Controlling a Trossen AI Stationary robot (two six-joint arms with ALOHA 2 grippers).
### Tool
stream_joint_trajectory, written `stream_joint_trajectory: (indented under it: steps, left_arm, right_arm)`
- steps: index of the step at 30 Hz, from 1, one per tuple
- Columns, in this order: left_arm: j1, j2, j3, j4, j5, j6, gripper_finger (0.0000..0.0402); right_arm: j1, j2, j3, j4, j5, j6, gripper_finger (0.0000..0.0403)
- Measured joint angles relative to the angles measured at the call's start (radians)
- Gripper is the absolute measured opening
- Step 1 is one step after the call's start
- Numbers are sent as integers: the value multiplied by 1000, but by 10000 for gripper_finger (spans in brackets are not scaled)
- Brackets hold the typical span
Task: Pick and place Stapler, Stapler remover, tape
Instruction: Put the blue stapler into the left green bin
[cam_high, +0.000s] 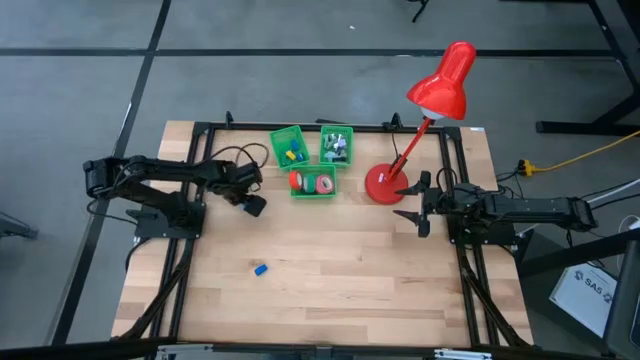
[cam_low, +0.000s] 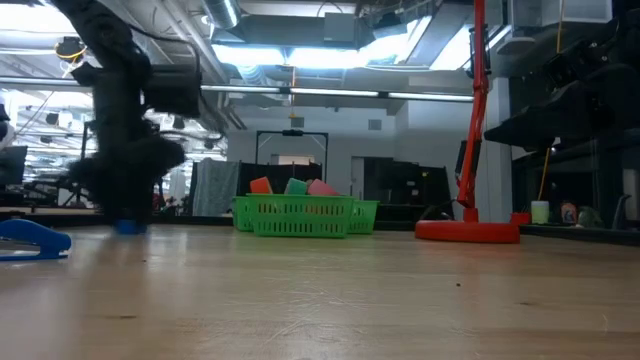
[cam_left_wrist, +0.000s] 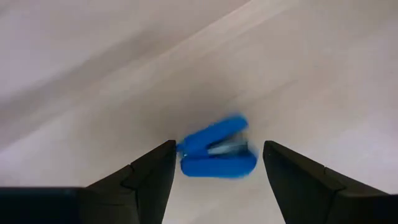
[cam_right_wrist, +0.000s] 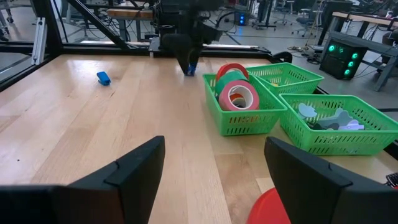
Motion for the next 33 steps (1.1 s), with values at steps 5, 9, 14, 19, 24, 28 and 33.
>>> stream_joint_trajectory:
  steps: [5,9,14,19,24,28,33]
  left_arm:
    - [-69,0,1,142,-1,109,239]
    - [-123,0,2,291,-1,151,239]
    - [-173,0,2,387,-3,188,239]
    - [-185,0,2,371,-24,-8,239]
    - [-225,0,2,336,-80,128,239]
    - [-256,0,2,334,-130,243,239]
    - [-287,0,2,299,-185,336,239]
  right_arm:
    - [0,0,0,0,0,0,282]
    - [0,0,0,0,0,0,282]
    - [0,0,0,0,0,0,282]
    - [0,0,0,0,0,0,282]
    - [0,0,0,0,0,0,282]
    - [0,0,0,0,0,0,282]
    - [0,0,0,0,0,0,282]
